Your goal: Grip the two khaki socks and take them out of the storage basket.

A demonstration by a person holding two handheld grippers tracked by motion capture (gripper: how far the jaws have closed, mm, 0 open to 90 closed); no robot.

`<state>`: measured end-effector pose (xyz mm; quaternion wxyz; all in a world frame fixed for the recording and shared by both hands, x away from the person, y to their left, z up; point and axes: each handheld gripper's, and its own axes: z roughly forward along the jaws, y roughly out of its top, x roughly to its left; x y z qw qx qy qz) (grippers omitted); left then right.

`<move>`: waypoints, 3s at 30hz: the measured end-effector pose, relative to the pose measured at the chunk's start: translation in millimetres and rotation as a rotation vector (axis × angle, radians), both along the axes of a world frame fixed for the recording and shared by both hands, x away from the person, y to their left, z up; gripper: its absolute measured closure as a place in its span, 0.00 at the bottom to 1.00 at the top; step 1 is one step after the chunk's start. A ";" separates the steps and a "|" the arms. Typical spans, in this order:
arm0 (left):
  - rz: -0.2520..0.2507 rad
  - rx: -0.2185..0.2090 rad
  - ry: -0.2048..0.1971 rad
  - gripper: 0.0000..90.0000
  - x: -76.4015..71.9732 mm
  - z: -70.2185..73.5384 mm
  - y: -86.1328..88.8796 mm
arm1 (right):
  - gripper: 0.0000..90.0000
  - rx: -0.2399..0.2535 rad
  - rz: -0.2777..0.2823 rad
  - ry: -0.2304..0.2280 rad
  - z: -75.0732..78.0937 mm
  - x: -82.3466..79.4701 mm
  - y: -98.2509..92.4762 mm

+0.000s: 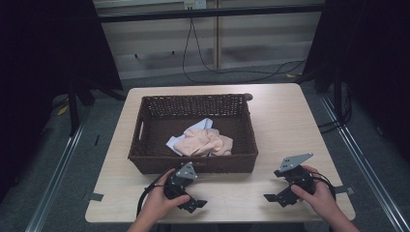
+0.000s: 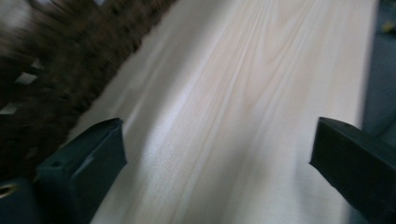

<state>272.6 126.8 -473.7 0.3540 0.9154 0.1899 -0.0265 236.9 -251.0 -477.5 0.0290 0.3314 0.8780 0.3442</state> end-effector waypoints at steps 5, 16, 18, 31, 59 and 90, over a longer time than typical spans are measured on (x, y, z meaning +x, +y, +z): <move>0.014 0.058 0.015 0.03 1.1 1.1 7.8 | 0.02 -0.009 0.014 0.000 -1.2 -0.1 2.1; 0.008 0.024 0.010 0.04 4.9 11.7 11.3 | 0.02 -0.001 0.014 0.000 -0.8 -0.4 3.1; 0.000 0.021 0.015 0.04 6.3 16.1 11.5 | 0.02 -0.005 0.009 0.004 0.4 -0.6 2.2; -0.018 0.023 0.059 0.04 8.9 40.1 10.8 | 0.02 -0.001 0.007 0.002 0.7 -0.5 1.2; -0.010 0.068 0.085 0.04 56.2 118.9 0.4 | 0.02 -0.002 0.013 0.008 0.7 -0.5 1.3; 0.172 0.273 0.063 0.14 149.4 76.2 -12.8 | 0.02 0.000 0.019 0.007 1.1 -0.4 1.4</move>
